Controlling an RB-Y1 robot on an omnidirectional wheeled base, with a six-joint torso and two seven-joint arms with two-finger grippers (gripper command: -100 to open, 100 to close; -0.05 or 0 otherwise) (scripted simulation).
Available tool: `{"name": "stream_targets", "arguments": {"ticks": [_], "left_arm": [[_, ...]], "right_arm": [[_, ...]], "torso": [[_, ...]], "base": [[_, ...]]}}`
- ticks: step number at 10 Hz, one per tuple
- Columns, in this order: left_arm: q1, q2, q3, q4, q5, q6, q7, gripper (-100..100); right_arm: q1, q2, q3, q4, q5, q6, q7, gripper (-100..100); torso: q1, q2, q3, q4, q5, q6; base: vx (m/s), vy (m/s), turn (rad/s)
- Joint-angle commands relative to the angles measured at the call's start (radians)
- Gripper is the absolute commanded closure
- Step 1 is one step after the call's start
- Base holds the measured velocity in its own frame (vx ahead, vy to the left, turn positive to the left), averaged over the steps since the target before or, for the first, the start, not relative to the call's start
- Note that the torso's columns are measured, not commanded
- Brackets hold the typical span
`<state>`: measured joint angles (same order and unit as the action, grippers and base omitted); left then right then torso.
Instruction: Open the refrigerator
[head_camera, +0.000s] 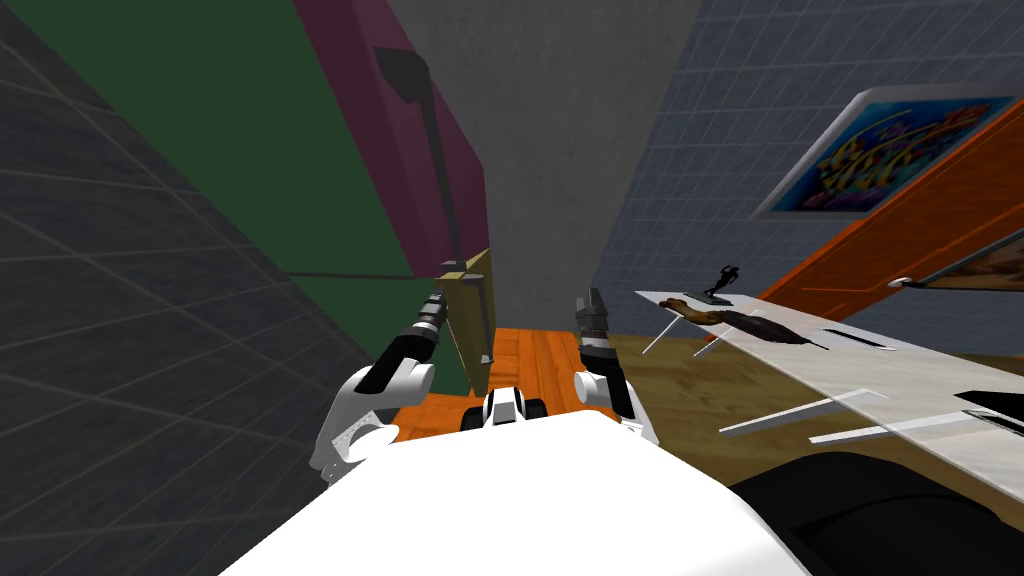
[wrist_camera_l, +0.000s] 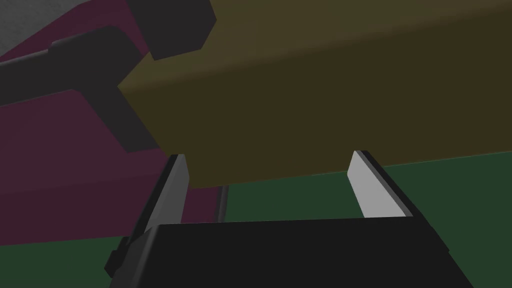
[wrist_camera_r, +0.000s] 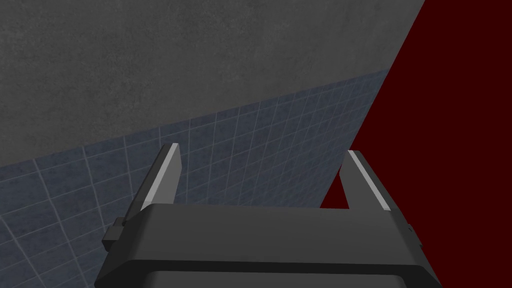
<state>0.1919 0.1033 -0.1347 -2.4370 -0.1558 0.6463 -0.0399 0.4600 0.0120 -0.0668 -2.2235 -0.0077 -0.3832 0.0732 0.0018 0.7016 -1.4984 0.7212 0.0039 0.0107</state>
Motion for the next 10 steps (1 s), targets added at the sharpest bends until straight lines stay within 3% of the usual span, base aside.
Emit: {"name": "stream_targets", "arguments": {"ticks": [1,3,7,10], "left_arm": [[-0.016,0.003,-0.002,-0.009,0.007,0.067,0.005,-100],[-0.023,0.003,-0.005,-0.025,0.006,0.1,0.006,-100],[-0.042,0.005,-0.013,-0.116,0.003,0.183,0.01,-100],[-0.046,0.007,-0.015,-0.164,0.002,0.202,0.01,-100]], "right_arm": [[0.0,0.0,0.0,0.0,0.0,0.0,0.0,0],[0.0,0.0,0.0,0.0,0.0,0.0,0.0,0],[0.0,0.0,0.0,0.0,0.0,0.0,0.0,0],[0.0,0.0,0.0,0.0,0.0,0.0,0.0,0]], "torso": [[0.001,-0.001,-0.001,0.0,0.0,-0.001],[0.0,-0.002,-0.002,0.0,0.0,0.0],[-0.005,-0.002,-0.003,0.006,-0.005,0.002],[-0.008,0.005,-0.001,0.017,-0.011,0.004]], "base": [[0.006,-0.018,-0.035],[0.013,-0.011,-0.015],[0.013,-0.019,-0.032],[-0.001,-0.004,-0.014]]}}
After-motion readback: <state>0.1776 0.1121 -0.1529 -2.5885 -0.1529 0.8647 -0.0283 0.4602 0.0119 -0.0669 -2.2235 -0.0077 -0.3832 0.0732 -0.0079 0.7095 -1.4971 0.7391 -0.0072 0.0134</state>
